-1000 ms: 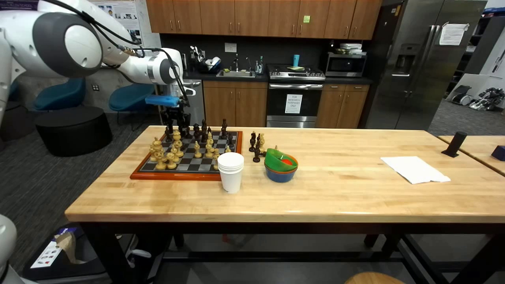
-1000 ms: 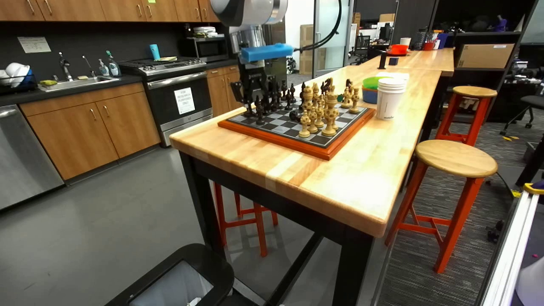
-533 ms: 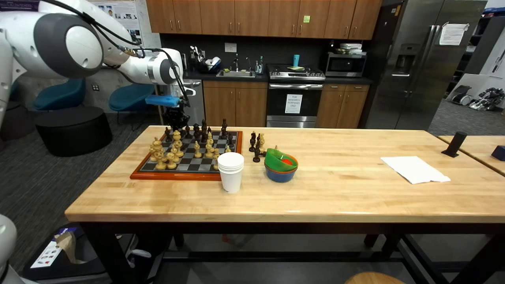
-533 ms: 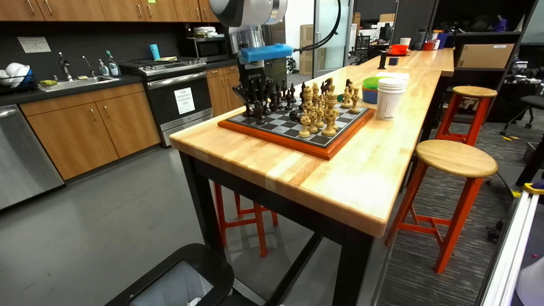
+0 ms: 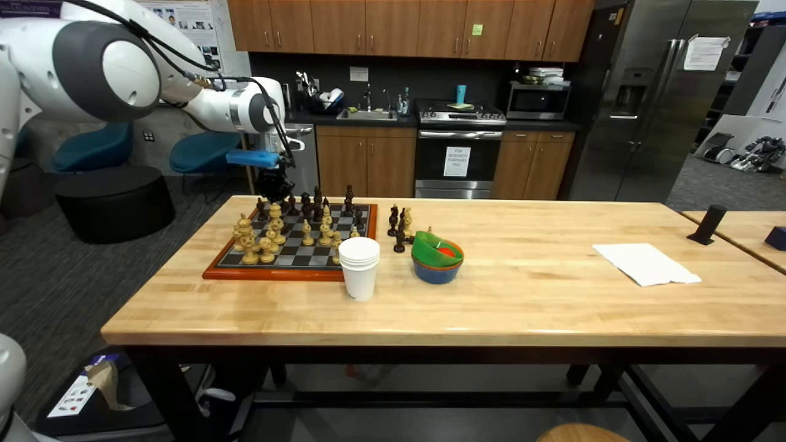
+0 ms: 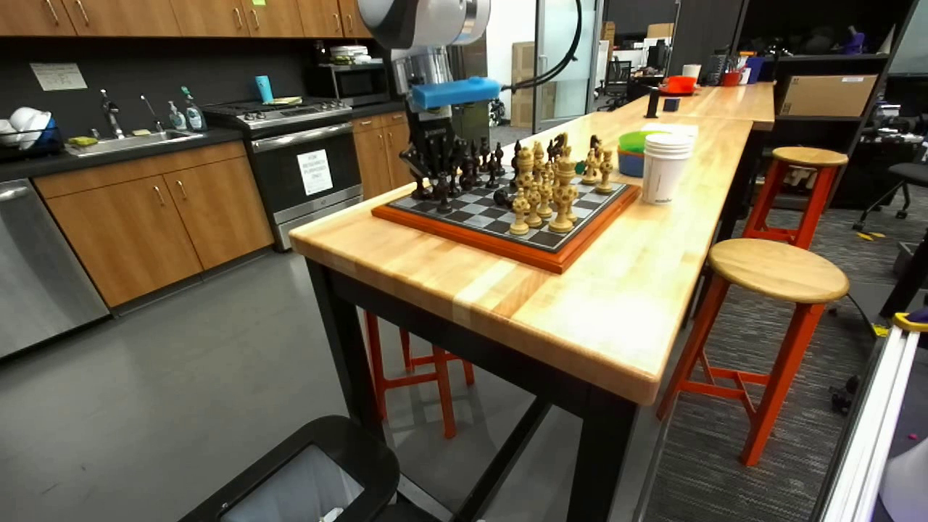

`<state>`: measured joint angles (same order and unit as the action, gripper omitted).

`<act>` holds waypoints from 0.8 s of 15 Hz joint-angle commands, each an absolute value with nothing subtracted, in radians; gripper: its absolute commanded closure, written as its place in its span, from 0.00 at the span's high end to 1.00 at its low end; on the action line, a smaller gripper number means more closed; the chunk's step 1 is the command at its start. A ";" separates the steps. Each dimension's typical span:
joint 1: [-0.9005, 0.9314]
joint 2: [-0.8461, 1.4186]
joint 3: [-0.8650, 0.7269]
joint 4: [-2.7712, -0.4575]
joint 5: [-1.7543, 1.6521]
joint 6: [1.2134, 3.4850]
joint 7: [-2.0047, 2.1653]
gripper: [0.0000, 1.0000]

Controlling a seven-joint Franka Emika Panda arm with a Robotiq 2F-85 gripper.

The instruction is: Move the dark brown chess pieces forward

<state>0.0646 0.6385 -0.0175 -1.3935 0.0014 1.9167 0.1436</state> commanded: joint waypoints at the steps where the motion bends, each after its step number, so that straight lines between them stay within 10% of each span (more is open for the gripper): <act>1: 0.069 0.591 -0.018 -1.456 -0.012 1.916 0.155 0.00; 6: 0.074 0.543 -0.018 -1.536 -0.013 1.919 0.165 0.00; 12: 0.084 0.532 -0.013 -1.537 -0.019 1.920 0.161 0.50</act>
